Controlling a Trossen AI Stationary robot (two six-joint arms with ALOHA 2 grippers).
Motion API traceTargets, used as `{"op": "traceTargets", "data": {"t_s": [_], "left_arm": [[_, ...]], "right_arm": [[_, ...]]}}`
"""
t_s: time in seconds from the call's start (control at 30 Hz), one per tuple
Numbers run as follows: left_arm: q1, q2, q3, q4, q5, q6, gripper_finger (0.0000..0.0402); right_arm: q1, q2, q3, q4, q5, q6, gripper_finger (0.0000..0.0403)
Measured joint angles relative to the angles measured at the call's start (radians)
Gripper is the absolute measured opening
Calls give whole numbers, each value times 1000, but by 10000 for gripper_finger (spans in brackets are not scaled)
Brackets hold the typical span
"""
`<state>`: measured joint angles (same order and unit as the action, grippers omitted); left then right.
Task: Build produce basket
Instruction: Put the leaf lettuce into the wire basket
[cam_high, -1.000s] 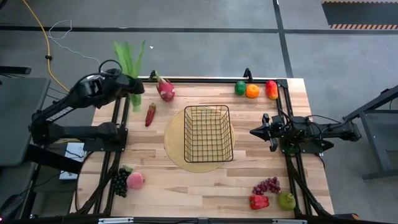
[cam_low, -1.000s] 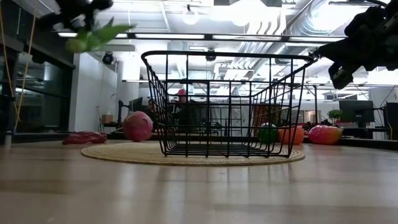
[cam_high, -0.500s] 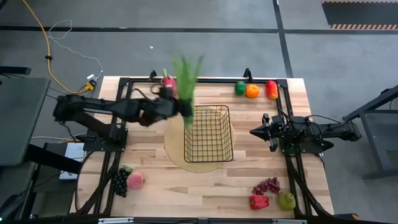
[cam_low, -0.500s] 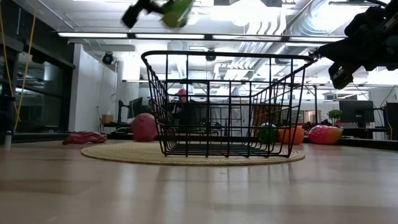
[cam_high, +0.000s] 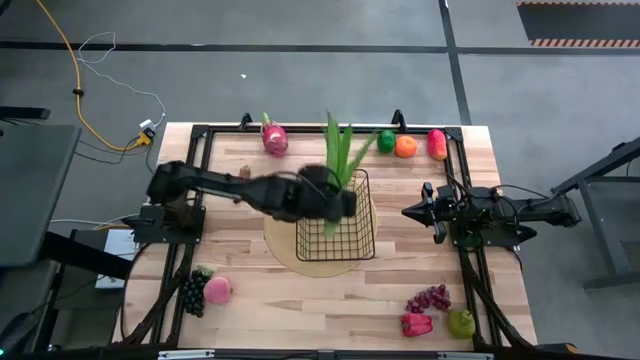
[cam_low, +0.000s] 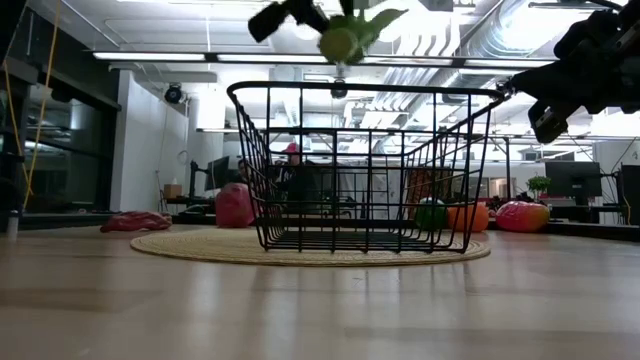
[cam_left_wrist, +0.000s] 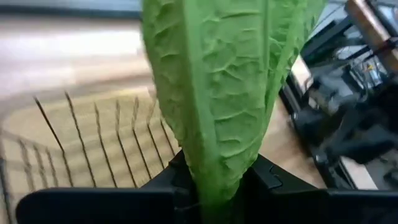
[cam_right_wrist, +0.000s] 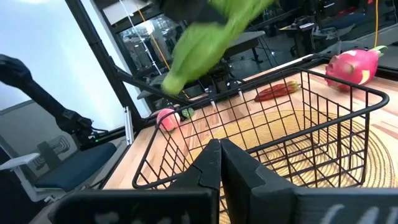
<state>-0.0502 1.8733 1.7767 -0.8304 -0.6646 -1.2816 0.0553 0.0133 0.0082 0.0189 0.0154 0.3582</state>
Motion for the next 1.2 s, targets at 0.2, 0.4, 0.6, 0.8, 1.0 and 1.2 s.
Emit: {"op": "traceTargets", "data": {"t_s": [0.2, 0.4, 0.6, 0.8, 1.0, 1.2], "left_arm": [[-44, 99, 0, -56, 23, -144, 58], [-50, 134, 0, -242, -24, -259, 59], [-40, 135, -29, -273, -65, -336, 60], [-46, 134, -29, -272, -65, -250, 60], [-45, 134, -29, -272, -65, -208, 72], [-41, 134, -29, -272, -64, -232, 124]], "right_arm": [[0, 0, 0, 0, 0, 0, 0], [0, 1, 0, 0, 0, 0, 0], [0, 4, 0, 0, 0, 0, 0], [0, 5, 0, 0, 0, 0, 0], [0, 5, 0, 0, 0, 0, 0], [0, 5, 0, 0, 0, 0, 0]]}}
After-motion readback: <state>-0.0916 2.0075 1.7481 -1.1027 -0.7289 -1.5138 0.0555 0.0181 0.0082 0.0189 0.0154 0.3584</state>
